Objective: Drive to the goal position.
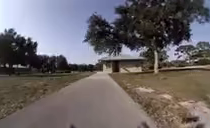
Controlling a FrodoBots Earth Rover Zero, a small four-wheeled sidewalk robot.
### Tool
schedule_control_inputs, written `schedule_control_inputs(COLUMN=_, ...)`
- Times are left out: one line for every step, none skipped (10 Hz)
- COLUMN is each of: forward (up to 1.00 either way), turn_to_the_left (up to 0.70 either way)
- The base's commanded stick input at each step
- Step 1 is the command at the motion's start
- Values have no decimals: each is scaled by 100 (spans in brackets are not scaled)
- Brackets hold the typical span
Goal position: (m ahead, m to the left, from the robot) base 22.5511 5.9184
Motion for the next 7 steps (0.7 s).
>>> schedule_control_inputs(forward=100, turn_to_the_left=3)
schedule_control_inputs(forward=100, turn_to_the_left=3)
schedule_control_inputs(forward=100, turn_to_the_left=2)
schedule_control_inputs(forward=100, turn_to_the_left=2)
schedule_control_inputs(forward=100, turn_to_the_left=2)
schedule_control_inputs(forward=100, turn_to_the_left=2)
schedule_control_inputs(forward=100, turn_to_the_left=10)
